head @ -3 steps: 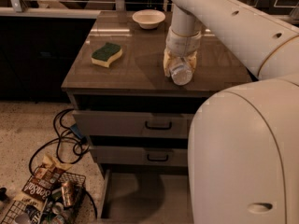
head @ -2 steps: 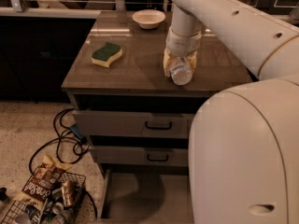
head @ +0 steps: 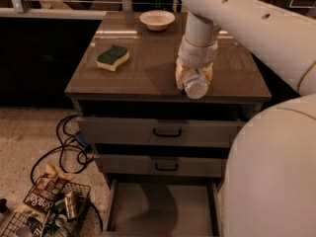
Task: Place blue plastic bottle into bottom drawer
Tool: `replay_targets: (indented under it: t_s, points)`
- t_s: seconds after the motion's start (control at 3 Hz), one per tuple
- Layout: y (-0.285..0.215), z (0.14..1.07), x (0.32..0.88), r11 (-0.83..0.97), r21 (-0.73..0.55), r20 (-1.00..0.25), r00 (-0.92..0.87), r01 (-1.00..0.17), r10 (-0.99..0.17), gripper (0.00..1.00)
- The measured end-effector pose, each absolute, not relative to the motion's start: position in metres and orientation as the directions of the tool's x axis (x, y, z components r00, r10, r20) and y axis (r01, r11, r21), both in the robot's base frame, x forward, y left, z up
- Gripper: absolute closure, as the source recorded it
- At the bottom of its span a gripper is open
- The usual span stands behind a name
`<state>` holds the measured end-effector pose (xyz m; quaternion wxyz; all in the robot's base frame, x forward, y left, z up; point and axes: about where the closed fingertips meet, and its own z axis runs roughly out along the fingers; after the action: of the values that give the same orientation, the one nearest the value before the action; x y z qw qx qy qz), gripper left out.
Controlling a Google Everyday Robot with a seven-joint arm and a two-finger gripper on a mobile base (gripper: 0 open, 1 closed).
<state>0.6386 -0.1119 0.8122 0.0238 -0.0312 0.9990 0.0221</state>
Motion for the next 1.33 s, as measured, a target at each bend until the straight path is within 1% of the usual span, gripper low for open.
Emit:
replay_targets:
  t_s: [0.33,0.67,1.0,1.33]
  points:
    - [-0.112,0.821,0.639,0.997,0.043,-0.049,-0.997,-0.063,-0.061,1.00]
    - [-0.120,0.839,0.629,0.999,0.015,-0.086,-0.995,-0.042,-0.041,1.00]
    - [-0.134,0.870,0.606,0.999,-0.038,-0.147,-0.989,-0.004,-0.009,1.00]
    - [-0.141,0.883,0.581,0.997,-0.064,-0.161,-0.987,0.032,0.022,1.00]
